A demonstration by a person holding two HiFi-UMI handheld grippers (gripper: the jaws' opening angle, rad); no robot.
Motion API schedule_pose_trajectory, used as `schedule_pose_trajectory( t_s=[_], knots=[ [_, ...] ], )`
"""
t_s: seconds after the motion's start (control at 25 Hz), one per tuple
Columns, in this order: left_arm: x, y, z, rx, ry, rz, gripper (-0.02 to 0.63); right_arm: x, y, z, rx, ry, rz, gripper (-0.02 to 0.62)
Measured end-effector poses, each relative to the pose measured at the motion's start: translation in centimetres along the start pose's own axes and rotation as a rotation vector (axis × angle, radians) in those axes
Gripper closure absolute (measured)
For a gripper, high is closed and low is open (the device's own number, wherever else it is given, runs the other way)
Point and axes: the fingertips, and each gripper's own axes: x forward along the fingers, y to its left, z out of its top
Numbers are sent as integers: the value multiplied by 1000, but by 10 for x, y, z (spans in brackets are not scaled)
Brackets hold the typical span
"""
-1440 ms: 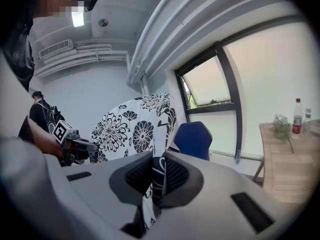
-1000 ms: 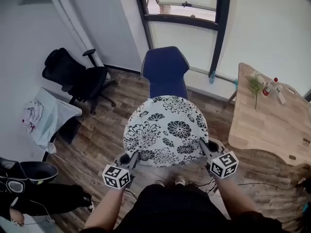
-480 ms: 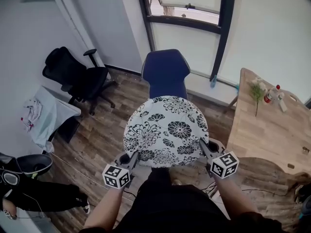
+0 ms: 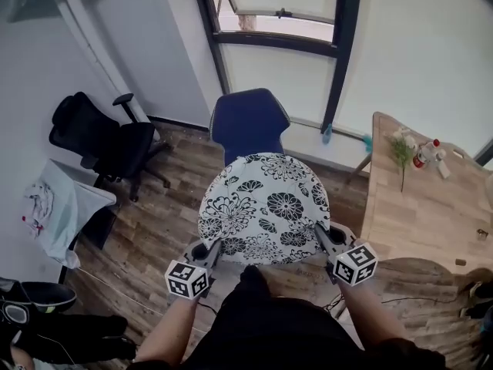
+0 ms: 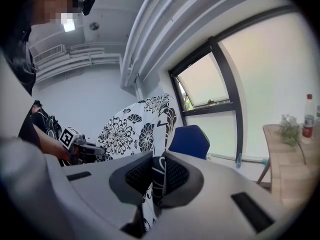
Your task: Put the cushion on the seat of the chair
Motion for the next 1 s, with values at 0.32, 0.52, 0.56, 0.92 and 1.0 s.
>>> schedule_pose_trajectory(
  t_s=[0.32,0.52,0.56,0.92,1.0],
  knots=[
    [49,45,17,-22,33,-65,572,42,-22,13,33,26,-67,560],
    [78,72,28,-11,49,-114,572,74,-33,16,58,55,-115,560],
    [83,75,28,-4,53,-123,572,78,-35,17,62,59,-123,560],
    [116,122,33,12,97,-183,572,134,-50,19,78,104,-167,560],
    [123,129,32,-6,99,-202,572,145,-48,20,82,104,-176,560]
  ],
)
